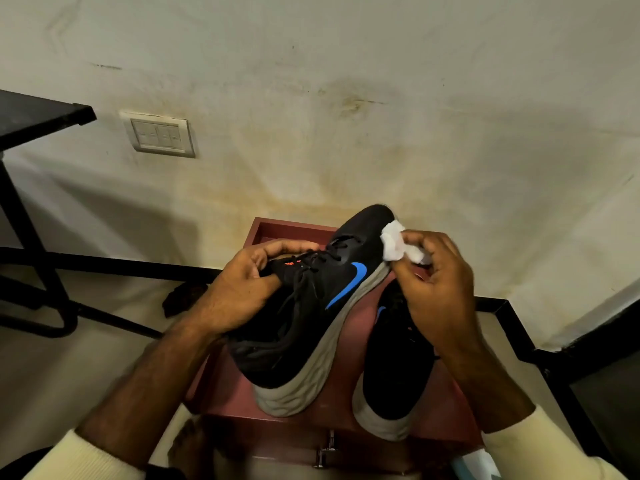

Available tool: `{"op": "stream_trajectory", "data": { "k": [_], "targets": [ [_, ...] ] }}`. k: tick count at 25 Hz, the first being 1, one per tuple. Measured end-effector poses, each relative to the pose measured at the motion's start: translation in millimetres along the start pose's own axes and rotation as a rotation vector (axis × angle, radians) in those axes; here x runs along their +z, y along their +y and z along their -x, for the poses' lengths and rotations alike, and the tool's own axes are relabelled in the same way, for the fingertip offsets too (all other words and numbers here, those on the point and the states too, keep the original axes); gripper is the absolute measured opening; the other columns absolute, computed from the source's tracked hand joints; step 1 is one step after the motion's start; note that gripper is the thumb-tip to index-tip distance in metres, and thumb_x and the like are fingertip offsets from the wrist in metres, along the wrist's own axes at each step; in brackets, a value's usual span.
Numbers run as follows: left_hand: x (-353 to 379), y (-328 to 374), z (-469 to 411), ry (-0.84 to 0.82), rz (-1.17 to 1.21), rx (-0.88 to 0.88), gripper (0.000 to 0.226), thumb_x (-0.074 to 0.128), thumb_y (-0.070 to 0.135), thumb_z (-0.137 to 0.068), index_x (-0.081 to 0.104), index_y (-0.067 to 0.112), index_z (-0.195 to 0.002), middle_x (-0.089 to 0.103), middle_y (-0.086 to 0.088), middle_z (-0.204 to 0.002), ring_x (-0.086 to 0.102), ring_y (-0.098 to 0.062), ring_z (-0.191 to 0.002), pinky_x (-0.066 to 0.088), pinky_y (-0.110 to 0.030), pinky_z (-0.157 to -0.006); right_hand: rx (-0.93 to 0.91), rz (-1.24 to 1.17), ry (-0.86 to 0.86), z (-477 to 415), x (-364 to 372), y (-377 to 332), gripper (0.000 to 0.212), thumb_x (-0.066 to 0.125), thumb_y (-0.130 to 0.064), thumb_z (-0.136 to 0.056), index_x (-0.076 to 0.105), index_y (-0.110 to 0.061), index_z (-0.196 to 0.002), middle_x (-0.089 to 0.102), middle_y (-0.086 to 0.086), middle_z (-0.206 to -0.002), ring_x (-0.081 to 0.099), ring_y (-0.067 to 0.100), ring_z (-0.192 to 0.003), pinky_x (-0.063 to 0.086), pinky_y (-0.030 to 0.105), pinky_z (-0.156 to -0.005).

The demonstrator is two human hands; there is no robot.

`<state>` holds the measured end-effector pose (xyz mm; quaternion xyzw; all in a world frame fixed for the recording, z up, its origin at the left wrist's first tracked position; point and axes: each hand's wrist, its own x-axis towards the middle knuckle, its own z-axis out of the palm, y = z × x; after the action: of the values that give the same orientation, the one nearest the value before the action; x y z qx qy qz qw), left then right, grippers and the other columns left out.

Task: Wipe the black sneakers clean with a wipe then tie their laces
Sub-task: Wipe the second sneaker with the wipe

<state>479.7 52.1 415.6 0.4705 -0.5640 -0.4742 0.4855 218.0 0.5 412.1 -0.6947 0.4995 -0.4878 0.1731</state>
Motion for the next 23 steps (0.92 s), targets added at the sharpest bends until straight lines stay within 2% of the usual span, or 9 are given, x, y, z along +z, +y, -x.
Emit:
{"op": "stream_trajectory", "data": {
  "k": [2,7,10,13,15,17,21,23],
  "targets": [
    [-2.5,-0.3,-1.7,0.012,0.008,-0.004,0.039,0.058,-0.008,-0.096,0.068,0.012,-0.128,0.073,-0.004,-0.128,0.068,-0.022,-0.121,0.050,-0.043,-0.108,-0.045,0.045,-0.079,2.2,-0.6,0.2,0.017,0.073,-0.025,-0.095,0.070,-0.027,-0.112,0.064,-0.014,-0.114,0.064,0.001,-0.103,0.054,0.014,-0.082],
    [-3.1,1.7,0.5,-0.095,-0.032,-0.027,0.036,0.058,-0.005,-0.096,0.067,0.010,-0.128,0.075,-0.006,-0.123,0.071,-0.025,-0.115,0.057,-0.035,-0.101,0.051,-0.004,0.126,-10.2,-5.0,2.3,0.019,0.071,-0.024,-0.098,0.073,-0.016,-0.115,0.067,-0.005,-0.110,0.064,0.009,-0.096,0.046,0.002,-0.079],
    [-4.3,-1.5,-1.3,-0.064,-0.067,-0.006,0.035,0.061,-0.004,-0.096,0.068,0.011,-0.127,0.074,-0.005,-0.124,0.071,-0.023,-0.116,0.055,-0.037,-0.103,0.076,-0.003,0.089,-8.2,-5.2,3.7,0.022,0.070,-0.024,-0.098,0.072,-0.016,-0.119,0.068,-0.005,-0.113,0.064,0.006,-0.098,0.046,0.001,-0.081],
    [-1.9,-4.6,-6.9,0.073,-0.031,-0.003,0.039,0.056,-0.011,-0.096,0.069,0.010,-0.126,0.075,-0.004,-0.122,0.071,-0.023,-0.116,0.055,-0.036,-0.101,0.013,-0.023,-0.070,9.6,6.6,-3.5,0.018,0.072,-0.017,-0.095,0.072,-0.022,-0.112,0.070,-0.009,-0.110,0.066,0.002,-0.099,0.051,0.011,-0.085],
    [0.7,-4.2,-8.5,0.145,0.018,-0.048,0.040,0.055,-0.012,-0.096,0.068,0.010,-0.127,0.077,-0.004,-0.117,0.073,-0.024,-0.110,0.060,-0.031,-0.094,-0.120,-0.007,-0.207,26.3,20.9,-9.6,0.016,0.073,-0.010,-0.091,0.071,-0.017,-0.105,0.068,-0.007,-0.101,0.065,0.005,-0.093,0.052,0.019,-0.081],
    [0.2,-5.8,-9.8,0.186,0.003,-0.084,0.041,0.056,-0.011,-0.096,0.069,0.014,-0.126,0.078,-0.003,-0.114,0.075,-0.023,-0.105,0.062,-0.030,-0.089,-0.219,-0.044,-0.309,38.1,32.4,-13.5,0.014,0.073,-0.005,-0.091,0.069,-0.013,-0.100,0.067,-0.004,-0.096,0.064,0.009,-0.088,0.050,0.022,-0.076],
    [-3.9,-10.3,-9.3,0.313,-0.012,-0.163,0.044,0.055,-0.011,-0.095,0.073,0.022,-0.118,0.080,-0.005,-0.104,0.078,-0.027,-0.096,0.062,-0.040,-0.087,-0.214,-0.149,-0.537,40.0,30.4,-14.6,0.014,0.074,-0.007,-0.090,0.073,-0.015,-0.102,0.071,-0.009,-0.097,0.068,0.010,-0.091,0.050,0.019,-0.079],
    [-6.2,-12.9,-8.1,0.380,-0.058,-0.215,0.044,0.057,-0.008,-0.093,0.074,0.027,-0.115,0.080,-0.004,-0.101,0.078,-0.026,-0.091,0.062,-0.042,-0.084,-0.142,-0.215,-0.688,39.1,28.1,-14.7,0.016,0.077,-0.011,-0.091,0.076,-0.015,-0.106,0.073,-0.010,-0.101,0.070,0.010,-0.096,0.052,0.019,-0.083]
  ]
}}
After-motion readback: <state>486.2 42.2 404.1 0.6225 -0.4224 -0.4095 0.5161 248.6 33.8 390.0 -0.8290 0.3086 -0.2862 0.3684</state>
